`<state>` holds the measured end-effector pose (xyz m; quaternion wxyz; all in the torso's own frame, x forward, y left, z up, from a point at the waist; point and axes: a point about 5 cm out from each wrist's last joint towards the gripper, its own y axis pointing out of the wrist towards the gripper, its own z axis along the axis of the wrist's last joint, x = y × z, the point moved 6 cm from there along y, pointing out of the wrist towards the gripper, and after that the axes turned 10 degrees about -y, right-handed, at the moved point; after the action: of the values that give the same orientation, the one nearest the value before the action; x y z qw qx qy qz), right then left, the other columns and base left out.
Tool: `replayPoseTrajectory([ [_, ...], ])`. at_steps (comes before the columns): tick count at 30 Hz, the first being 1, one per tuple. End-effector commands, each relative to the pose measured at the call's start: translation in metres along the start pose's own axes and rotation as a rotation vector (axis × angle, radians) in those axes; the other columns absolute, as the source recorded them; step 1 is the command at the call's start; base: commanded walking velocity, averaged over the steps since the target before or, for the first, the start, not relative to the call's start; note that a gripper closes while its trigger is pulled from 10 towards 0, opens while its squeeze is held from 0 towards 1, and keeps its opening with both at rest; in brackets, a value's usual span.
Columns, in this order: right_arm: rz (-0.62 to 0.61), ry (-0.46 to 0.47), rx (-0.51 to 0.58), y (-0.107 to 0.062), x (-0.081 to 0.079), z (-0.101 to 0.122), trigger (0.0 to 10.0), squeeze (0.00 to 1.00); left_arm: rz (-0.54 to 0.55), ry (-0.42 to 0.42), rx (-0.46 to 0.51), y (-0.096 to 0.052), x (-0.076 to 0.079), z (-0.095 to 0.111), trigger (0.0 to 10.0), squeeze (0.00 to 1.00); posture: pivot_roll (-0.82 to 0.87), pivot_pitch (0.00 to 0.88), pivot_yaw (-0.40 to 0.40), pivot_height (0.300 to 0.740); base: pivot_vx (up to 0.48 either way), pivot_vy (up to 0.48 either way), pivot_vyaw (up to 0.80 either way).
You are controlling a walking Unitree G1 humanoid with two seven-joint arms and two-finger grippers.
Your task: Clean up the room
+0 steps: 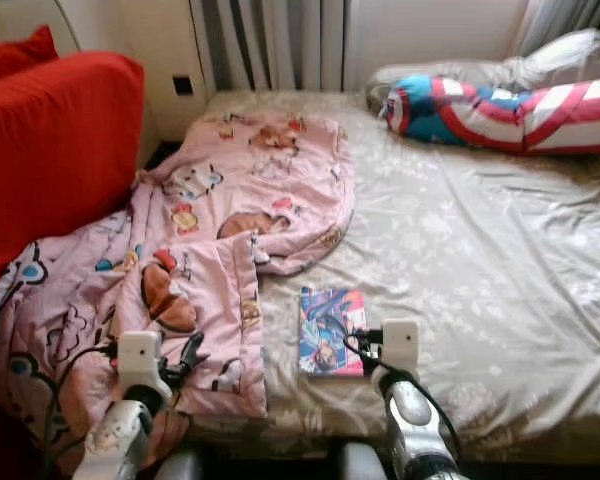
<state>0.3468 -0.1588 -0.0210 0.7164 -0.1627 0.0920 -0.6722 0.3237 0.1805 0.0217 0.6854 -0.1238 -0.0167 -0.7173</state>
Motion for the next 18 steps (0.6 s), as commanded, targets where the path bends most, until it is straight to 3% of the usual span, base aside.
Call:
replayPoseTrajectory([
  [1, -0.014, 0.03, -0.024, 0.002, 0.002, -0.001, 10.0, 0.0, -0.021, 0.017, 0.006, 0.004, 0.004, 0.006, 10.0, 0.0, -0.04, 0.05, 0.002, 0.61, 0.0, 0.0, 0.0],
  [8, -0.059, 0.079, -0.045, 0.008, 0.012, 0.007, 10.0, 0.0, -0.058, 0.028, 0.044, 0.016, 0.011, 0.027, 10.0, 0.0, -0.02, 0.129, 0.021, 0.61, 0.0, 0.0, 0.0],
  [15, -0.095, 0.113, -0.056, 0.008, 0.022, 0.006, 10.0, 0.0, -0.061, 0.029, 0.053, 0.014, 0.01, 0.032, 10.0, 0.0, 0.0, 0.177, 0.031, 0.61, 0.0, 0.0, 0.0],
  [18, -0.14, 0.202, -0.065, 0.007, 0.033, 0.002, 10.0, 0.0, -0.061, 0.03, 0.046, 0.006, 0.008, 0.03, 10.0, 0.0, 0.01, 0.212, 0.037, 0.61, 0.0, 0.0, 0.0],
])
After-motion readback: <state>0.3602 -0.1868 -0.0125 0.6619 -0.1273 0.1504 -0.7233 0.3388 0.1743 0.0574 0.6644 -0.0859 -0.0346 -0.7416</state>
